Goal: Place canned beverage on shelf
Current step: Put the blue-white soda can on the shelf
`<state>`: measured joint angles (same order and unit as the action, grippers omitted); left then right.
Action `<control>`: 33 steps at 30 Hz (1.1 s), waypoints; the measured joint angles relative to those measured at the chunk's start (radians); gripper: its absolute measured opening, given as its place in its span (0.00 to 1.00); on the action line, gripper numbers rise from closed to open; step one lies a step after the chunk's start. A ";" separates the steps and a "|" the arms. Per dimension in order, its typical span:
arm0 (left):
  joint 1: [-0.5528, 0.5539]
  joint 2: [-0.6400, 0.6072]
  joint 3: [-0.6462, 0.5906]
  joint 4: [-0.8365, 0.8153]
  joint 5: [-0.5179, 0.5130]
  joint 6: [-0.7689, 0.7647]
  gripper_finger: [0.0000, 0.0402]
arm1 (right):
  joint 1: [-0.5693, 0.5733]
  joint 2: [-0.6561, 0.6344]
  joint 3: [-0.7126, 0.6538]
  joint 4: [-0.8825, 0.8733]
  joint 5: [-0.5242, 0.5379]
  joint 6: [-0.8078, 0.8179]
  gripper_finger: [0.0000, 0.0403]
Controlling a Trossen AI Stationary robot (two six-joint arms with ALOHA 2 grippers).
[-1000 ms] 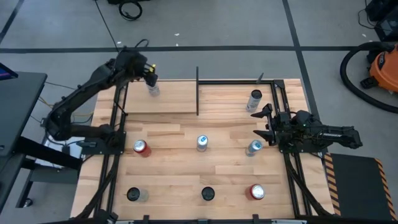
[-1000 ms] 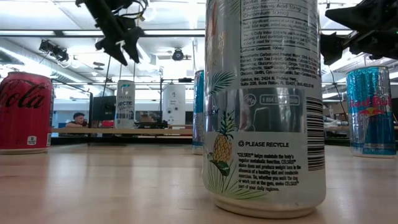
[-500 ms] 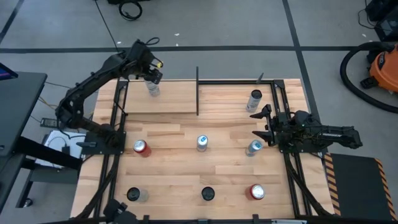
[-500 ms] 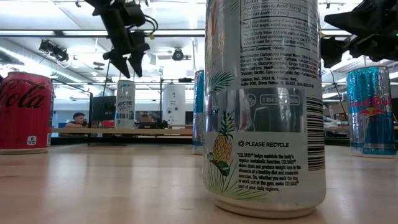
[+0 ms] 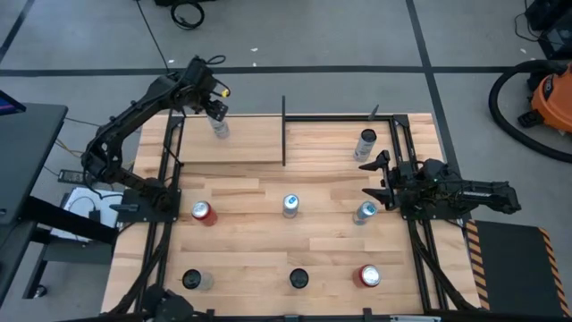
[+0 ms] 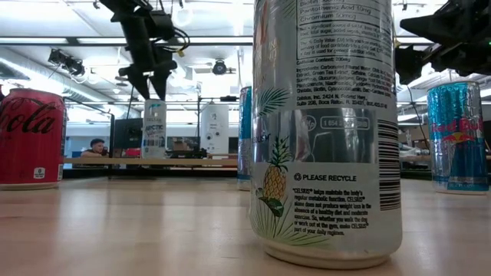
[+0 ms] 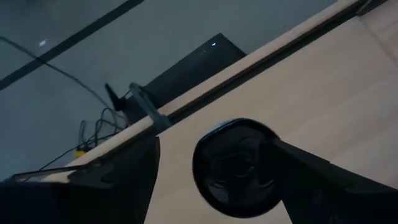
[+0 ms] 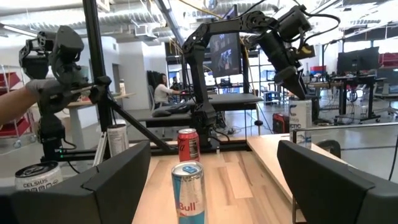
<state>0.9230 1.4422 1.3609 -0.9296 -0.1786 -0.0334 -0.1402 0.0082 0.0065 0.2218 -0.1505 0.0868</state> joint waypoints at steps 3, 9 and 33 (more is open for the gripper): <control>0.000 0.000 0.000 0.001 0.015 0.002 0.74 | 0.000 0.000 0.000 0.000 0.000 0.000 0.90; -0.001 0.000 0.000 0.033 0.015 0.014 0.74 | 0.000 0.000 0.000 0.000 0.000 -0.001 0.90; 0.005 -0.001 0.000 -0.018 0.084 0.003 0.74 | 0.000 0.000 0.000 0.000 0.000 -0.001 0.90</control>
<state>0.9276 1.4410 1.3605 -0.9480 -0.0946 -0.0303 -0.1402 0.0082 0.0064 0.2218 -0.1509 0.0863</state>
